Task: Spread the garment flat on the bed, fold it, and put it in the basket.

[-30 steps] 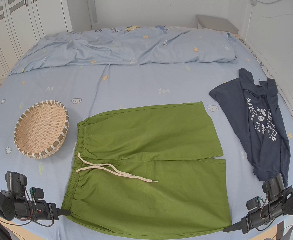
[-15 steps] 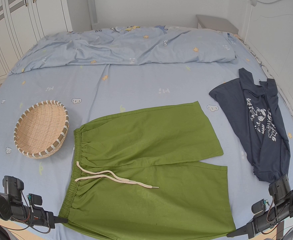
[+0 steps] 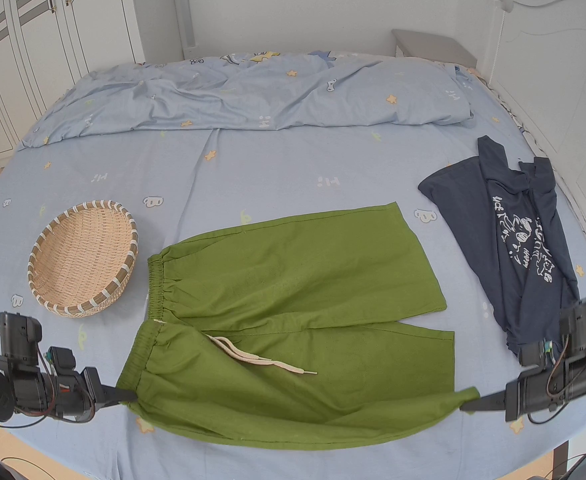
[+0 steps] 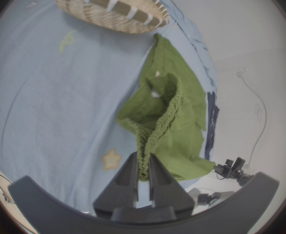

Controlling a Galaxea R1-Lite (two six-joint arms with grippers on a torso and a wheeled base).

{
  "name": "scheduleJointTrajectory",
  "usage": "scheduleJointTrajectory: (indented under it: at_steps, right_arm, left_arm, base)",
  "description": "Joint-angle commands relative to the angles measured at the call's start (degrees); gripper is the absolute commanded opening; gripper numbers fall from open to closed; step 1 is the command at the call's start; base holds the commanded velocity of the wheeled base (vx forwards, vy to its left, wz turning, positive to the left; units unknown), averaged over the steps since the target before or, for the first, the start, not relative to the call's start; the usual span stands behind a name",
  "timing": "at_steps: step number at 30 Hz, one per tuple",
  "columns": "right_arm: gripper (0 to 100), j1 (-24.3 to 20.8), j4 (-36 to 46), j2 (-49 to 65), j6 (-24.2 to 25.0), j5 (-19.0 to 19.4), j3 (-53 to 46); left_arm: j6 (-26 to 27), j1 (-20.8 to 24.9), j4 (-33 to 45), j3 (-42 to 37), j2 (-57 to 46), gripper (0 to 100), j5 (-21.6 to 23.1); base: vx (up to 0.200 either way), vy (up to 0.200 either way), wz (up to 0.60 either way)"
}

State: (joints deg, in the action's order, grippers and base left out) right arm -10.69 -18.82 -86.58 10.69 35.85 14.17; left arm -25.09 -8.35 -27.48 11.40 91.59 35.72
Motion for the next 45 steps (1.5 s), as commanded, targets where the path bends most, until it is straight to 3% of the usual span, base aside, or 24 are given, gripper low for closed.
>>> scheduleJointTrajectory:
  at_steps: [1,6,18,32,36,45]
  right_arm:
    - [0,1.29,7.66,3.52,2.49,-0.17,16.33]
    - [0,2.08,13.02,-0.17,2.32,-0.17,28.99]
    - [0,3.4,16.27,-13.09,2.4,-0.61,46.65]
    - [0,4.28,17.59,-21.44,2.49,-0.96,58.78]
    - [0,4.28,20.23,-25.13,2.49,-2.72,67.22]
    - [0,3.84,27.61,-29.17,2.49,-2.81,78.65]
  left_arm:
    - [-6.9,6.07,7.44,13.91,-5.89,0,0.4]
    - [-6.99,2.46,15.0,24.29,-5.54,0,0.32]
    - [-7.96,2.73,24.84,39.93,2.02,0,0.84]
    - [-7.61,3.78,24.4,44.85,8.96,0,0.32]
    - [-7.52,3.78,24.49,46.35,9.66,0,0.32]
    - [-7.61,3.78,24.84,49.69,11.77,0,0.32]
  base:
    - [0.0,0.0,0.0]
    - [0.0,0.0,0.0]
    - [0.0,0.0,0.0]
    - [0.0,0.0,0.0]
    - [0.0,0.0,0.0]
    - [0.0,0.0,0.0]
